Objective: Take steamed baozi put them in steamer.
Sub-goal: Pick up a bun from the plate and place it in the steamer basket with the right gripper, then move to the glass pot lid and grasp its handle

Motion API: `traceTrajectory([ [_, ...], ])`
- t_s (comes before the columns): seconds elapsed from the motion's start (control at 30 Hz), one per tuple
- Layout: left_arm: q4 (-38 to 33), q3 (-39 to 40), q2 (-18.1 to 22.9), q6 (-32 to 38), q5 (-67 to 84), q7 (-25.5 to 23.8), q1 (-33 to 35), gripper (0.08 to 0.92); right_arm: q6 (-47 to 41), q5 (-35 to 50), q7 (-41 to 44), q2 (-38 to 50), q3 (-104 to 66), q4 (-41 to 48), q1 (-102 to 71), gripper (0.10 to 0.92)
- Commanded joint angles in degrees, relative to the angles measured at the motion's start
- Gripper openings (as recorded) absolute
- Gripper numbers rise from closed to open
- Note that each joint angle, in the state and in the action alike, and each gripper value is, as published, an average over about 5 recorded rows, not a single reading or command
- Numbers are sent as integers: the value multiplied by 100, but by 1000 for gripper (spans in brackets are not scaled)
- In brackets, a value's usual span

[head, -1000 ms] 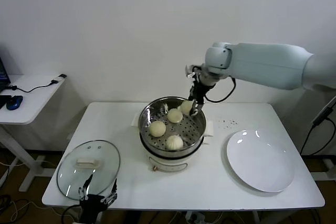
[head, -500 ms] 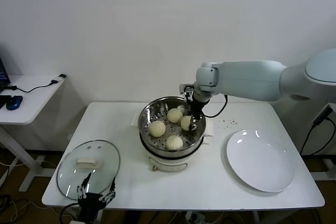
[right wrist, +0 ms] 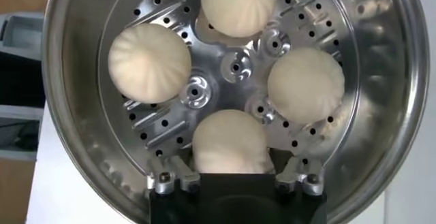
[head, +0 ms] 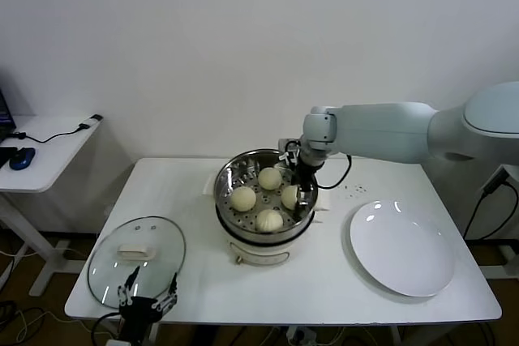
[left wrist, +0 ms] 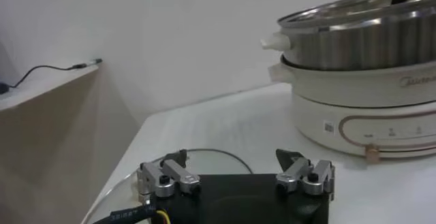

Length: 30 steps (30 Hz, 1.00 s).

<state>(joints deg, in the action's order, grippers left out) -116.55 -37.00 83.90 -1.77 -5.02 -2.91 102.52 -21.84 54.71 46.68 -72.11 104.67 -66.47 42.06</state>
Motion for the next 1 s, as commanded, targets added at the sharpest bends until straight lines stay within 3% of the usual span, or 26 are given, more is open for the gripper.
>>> traceTrajectory([
  [0.03, -8, -7, -3, 0, 1, -2, 8, 823, 8, 111, -68, 85, -102, -61, 37, 815],
  [0.33, -49, -9, -12, -21, -25, -2, -12, 823, 72, 262, -31, 677, -313, -400, 486, 823],
  [0.6, -104, -26, 3, -48, -69, 0, -12, 823, 413, 175, 64, 1766, -736, -1029, 998, 823],
  [0.83, -127, -87, 28, -31, -147, 27, -29, 823, 2015, 169, -1569, 3436, -1708, -1905, 371, 823],
  [1.0, -158, -182, 84, 98, -243, 45, -28, 823, 2700, 15, -2577, 4516, -2662, -2576, -902, 823],
])
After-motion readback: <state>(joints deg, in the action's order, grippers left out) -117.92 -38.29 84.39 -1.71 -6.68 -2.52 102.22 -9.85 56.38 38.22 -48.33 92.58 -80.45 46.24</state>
